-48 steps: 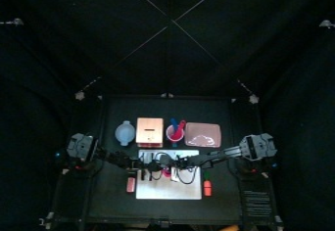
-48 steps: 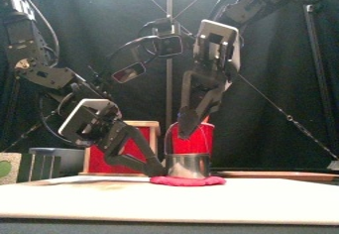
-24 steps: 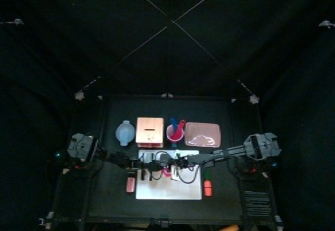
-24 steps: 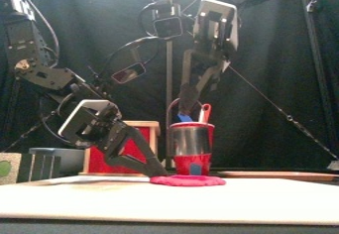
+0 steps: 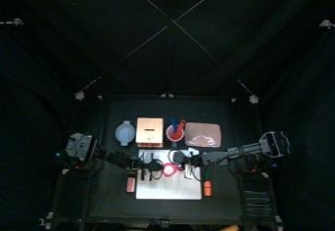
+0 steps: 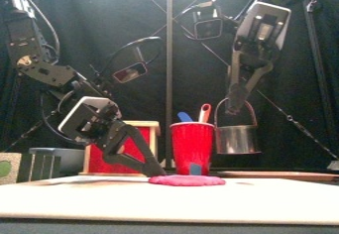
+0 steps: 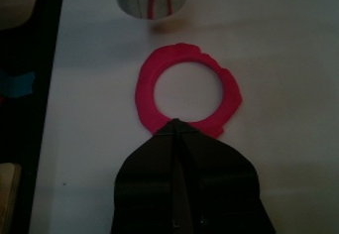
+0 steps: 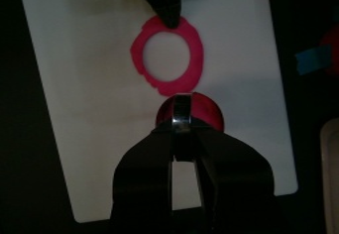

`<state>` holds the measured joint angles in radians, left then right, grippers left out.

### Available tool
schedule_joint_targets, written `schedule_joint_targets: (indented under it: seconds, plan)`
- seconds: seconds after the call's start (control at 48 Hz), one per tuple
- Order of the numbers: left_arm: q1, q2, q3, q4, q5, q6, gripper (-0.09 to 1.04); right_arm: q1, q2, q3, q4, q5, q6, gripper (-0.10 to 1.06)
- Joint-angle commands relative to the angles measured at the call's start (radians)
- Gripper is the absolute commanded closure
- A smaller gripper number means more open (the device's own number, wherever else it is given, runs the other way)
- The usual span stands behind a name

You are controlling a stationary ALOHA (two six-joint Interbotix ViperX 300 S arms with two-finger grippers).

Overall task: Get the cutter from the drawer then cut the dough then place the extra dough in the bowl
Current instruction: Place the extra dough in the bowl

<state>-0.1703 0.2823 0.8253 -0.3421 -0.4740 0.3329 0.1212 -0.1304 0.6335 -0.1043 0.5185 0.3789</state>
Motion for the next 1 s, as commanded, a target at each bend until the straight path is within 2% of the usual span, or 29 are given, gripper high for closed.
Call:
schedule_joint_targets:
  seconds: [0.021, 0.271, 0.521, 0.833, 0.917, 1.0]
  plan:
    - [-0.002, -0.032, 0.015, -0.009, 0.031, 0.0, 0.52, 0.006, -0.06, 0.057, 0.029, -0.075, 0.0, 0.58]
    - [-0.002, -0.104, 0.037, -0.026, 0.058, 0.0, 0.52, 0.015, -0.075, 0.189, 0.037, -0.19, -0.002, 0.58]
    - [-0.002, -0.137, 0.032, -0.029, 0.06, 0.0, 0.51, 0.018, -0.072, 0.198, 0.035, -0.225, -0.005, 0.54]
    - [-0.002, -0.153, 0.023, -0.028, 0.058, 0.0, 0.5, 0.021, -0.067, 0.19, 0.034, -0.227, 0.0, 0.16]
    - [-0.002, -0.163, 0.02, -0.023, 0.052, 0.003, 0.5, 0.021, -0.067, 0.183, 0.034, -0.227, 0.0, 0.1]
    - [-0.002, -0.172, 0.014, -0.015, 0.049, 0.006, 0.5, 0.015, -0.067, 0.176, 0.034, -0.227, 0.0, 0.1]
